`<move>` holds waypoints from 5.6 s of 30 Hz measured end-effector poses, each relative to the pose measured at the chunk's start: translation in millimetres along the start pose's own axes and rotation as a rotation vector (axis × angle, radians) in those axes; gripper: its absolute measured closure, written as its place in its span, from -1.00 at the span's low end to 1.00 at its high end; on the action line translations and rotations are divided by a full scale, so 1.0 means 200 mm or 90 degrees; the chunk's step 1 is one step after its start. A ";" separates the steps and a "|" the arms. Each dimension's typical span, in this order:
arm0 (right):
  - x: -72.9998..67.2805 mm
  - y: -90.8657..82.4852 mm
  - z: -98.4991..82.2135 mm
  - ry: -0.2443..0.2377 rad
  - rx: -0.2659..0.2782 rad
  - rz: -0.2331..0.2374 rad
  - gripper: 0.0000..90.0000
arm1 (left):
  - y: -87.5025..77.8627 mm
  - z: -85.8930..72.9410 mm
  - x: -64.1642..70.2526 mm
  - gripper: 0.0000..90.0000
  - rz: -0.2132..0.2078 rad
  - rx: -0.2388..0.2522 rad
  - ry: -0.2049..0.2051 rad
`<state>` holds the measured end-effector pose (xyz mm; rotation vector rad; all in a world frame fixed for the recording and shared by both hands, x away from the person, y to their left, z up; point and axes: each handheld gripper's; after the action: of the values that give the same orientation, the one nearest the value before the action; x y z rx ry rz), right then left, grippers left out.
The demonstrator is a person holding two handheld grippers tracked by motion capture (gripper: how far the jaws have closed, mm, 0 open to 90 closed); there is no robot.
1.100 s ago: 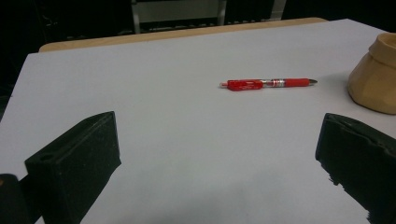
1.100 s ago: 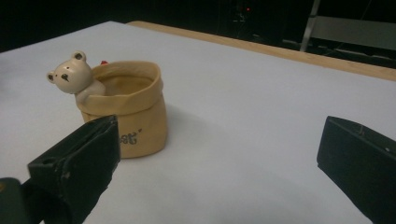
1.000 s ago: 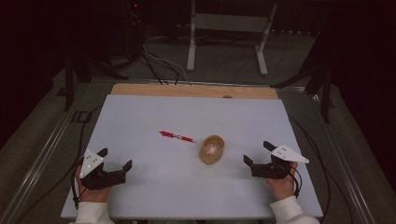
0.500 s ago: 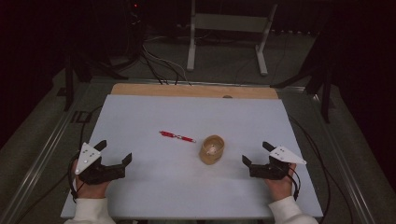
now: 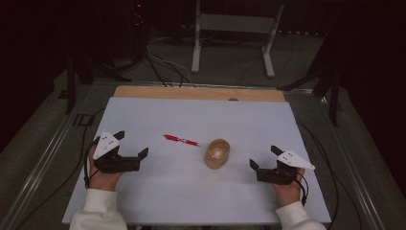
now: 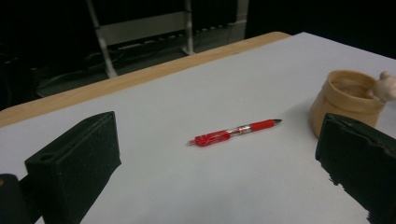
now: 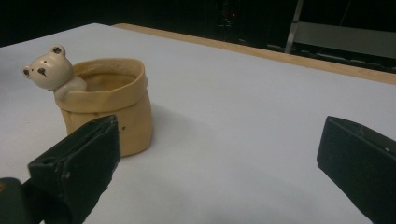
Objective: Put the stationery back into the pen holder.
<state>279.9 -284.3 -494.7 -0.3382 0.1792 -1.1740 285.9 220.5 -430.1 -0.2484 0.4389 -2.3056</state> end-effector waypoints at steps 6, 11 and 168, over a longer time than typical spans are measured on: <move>0.00 0.00 0.00 0.002 0.001 -0.006 -1.00 | 0.08 0.07 -0.02 -0.99 -0.029 -0.016 0.015; 0.01 0.00 0.00 0.006 0.002 -0.009 -1.00 | 0.16 0.12 -0.03 -0.99 -0.051 -0.032 0.038; 0.03 -0.03 -0.01 0.031 0.020 -0.015 -0.98 | 0.68 0.28 0.15 0.81 -0.139 -0.131 0.013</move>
<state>277.4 -291.8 -493.7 -0.2846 0.1989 -1.2074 371.5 97.4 -430.4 -0.3900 0.6906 -2.4788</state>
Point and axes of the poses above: each handheld gripper's, and its own axes: y roughly forward along the jaws, z roughly out of its top, x roughly to its right, and after that the axes turned 10 degrees about -z, right-handed
